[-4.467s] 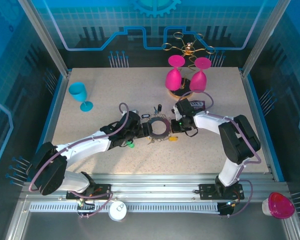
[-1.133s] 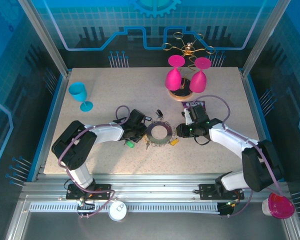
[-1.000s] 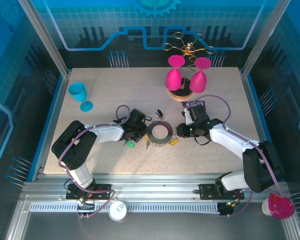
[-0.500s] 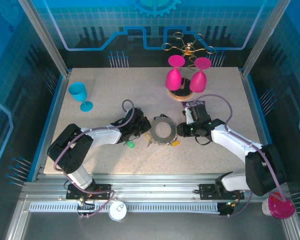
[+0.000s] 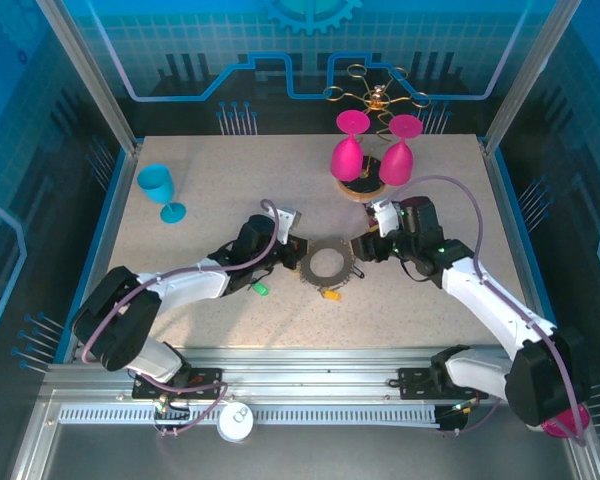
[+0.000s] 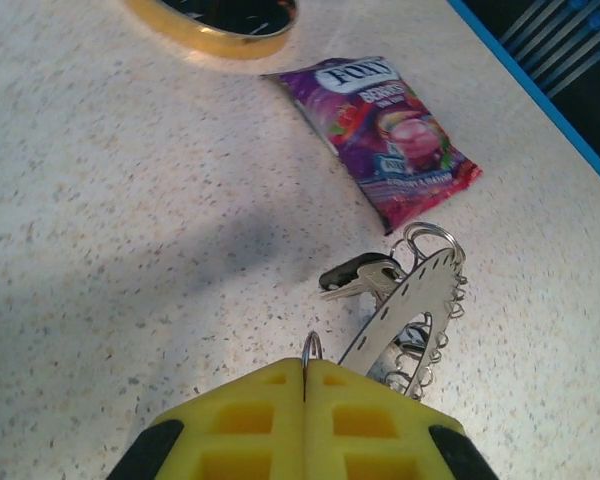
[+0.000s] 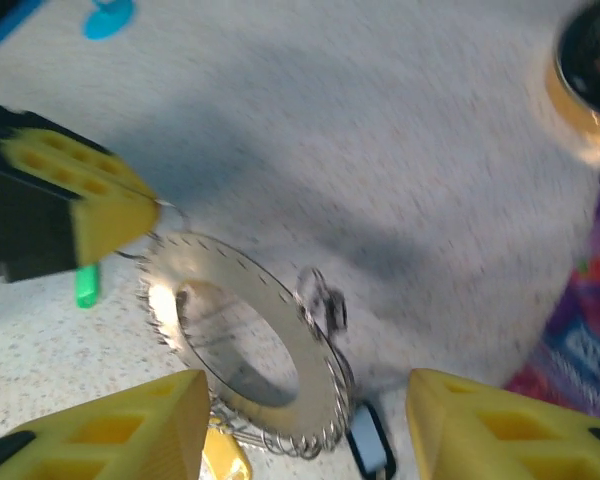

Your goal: Put the keys on the keyring

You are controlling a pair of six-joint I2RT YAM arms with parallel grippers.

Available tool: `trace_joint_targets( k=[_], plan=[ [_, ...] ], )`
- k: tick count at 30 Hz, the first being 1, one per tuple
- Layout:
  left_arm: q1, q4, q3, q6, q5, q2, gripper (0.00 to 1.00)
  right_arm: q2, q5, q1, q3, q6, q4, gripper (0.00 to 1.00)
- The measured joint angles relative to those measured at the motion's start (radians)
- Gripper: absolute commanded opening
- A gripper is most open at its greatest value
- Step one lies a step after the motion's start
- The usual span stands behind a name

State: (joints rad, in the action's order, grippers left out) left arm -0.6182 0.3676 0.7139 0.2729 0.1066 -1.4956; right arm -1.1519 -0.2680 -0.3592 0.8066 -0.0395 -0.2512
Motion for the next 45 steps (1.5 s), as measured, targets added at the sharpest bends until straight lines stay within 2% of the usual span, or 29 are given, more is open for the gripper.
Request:
trace_joint_targets(
  k=[6,11,16,22,29,32,35,36,37,40,43,45],
  plan=[
    [0.0,0.141,-0.063,-0.19,0.089,0.005,0.0,0.006,-0.137,-0.015,0.0,0.268,0.043,0.61],
    [0.0,0.206,-0.079,-0.288,0.159,0.005,0.0,-0.09,-0.205,-0.048,0.046,0.459,-0.026,0.6],
    [-0.002,0.259,-0.084,-0.339,0.211,0.004,0.0,-0.202,-0.209,-0.082,0.137,0.555,-0.106,0.53],
    [-0.005,0.297,-0.095,-0.378,0.233,0.003,0.0,-0.277,-0.219,-0.103,0.183,0.571,-0.159,0.46],
    [-0.02,0.319,-0.095,-0.389,0.232,0.002,0.0,-0.312,-0.224,-0.114,0.183,0.529,-0.166,0.26],
    [-0.024,0.32,-0.095,-0.389,0.231,0.002,0.0,-0.314,-0.227,-0.116,0.182,0.515,-0.158,0.09],
    [-0.026,0.32,-0.096,-0.388,0.228,0.002,0.0,-0.317,-0.22,-0.117,0.18,0.503,-0.151,0.0],
    [-0.026,0.319,-0.097,-0.388,0.226,0.002,0.03,-0.317,-0.219,-0.118,0.179,0.501,-0.148,0.0],
    [-0.026,0.319,-0.098,-0.389,0.224,0.002,0.16,-0.317,-0.219,-0.118,0.175,0.502,-0.144,0.0],
    [-0.026,0.319,-0.105,-0.398,0.212,0.003,0.33,-0.316,-0.228,-0.118,0.167,0.505,-0.137,0.0],
    [-0.026,0.317,-0.124,-0.396,0.196,0.017,0.43,-0.308,-0.236,-0.118,0.154,0.508,-0.125,0.0],
    [-0.026,0.317,-0.154,-0.38,0.188,0.047,0.46,-0.296,-0.239,-0.118,0.14,0.509,-0.118,0.0]
  ],
)
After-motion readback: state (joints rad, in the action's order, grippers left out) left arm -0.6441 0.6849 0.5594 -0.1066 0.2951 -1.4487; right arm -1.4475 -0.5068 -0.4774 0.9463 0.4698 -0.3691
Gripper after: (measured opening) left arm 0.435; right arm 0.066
